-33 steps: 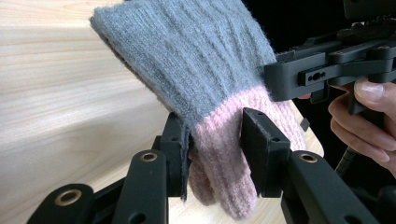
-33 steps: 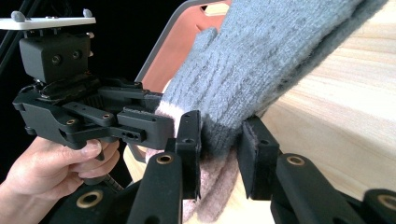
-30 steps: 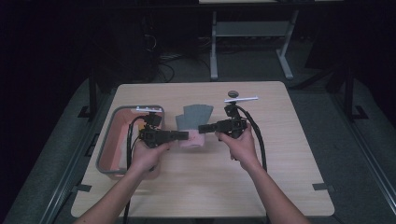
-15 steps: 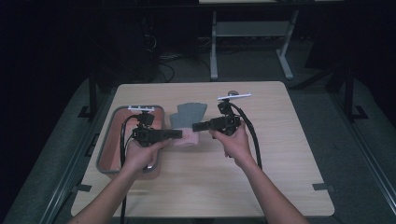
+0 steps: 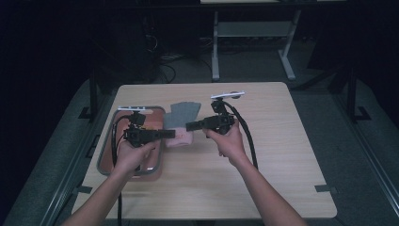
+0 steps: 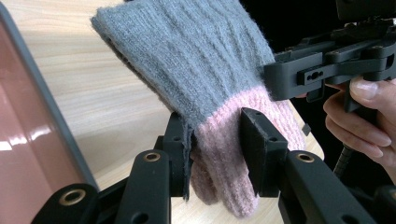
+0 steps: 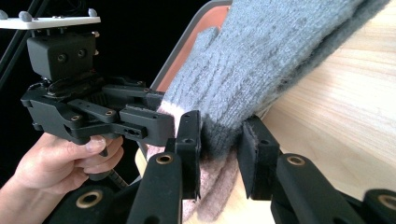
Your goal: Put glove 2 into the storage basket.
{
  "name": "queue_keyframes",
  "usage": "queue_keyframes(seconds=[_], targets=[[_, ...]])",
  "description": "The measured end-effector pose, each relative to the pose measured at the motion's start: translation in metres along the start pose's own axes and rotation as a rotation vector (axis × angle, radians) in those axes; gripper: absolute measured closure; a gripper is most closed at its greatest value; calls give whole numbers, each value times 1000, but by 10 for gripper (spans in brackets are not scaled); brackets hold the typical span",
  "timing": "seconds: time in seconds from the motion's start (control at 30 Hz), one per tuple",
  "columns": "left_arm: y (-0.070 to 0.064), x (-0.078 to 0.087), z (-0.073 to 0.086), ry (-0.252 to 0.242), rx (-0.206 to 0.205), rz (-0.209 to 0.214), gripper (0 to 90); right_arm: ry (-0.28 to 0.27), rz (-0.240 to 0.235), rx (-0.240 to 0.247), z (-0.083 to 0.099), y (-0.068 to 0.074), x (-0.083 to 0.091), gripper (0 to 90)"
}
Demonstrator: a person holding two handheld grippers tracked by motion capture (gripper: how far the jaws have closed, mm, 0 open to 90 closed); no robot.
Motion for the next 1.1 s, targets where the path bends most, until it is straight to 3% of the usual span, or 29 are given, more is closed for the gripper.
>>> queue_keyframes(seconds=[0.77, 1.1], targets=[[24, 43, 5, -28, 31, -22, 646, 43, -51, 26, -7, 27, -40, 712], [30, 57, 6, -30, 22, -34, 651, 57, -63, 38, -9, 37, -51, 712]])
Point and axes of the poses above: each handheld gripper's, and its own axes: x roughly backward along the jaws, z roughly out of its underside, y roughly to its left, the point moved 7 cm from there along -x, roughly forward along the jaws, and after that the axes turned 7 degrees about -x, right-handed, at the moved point
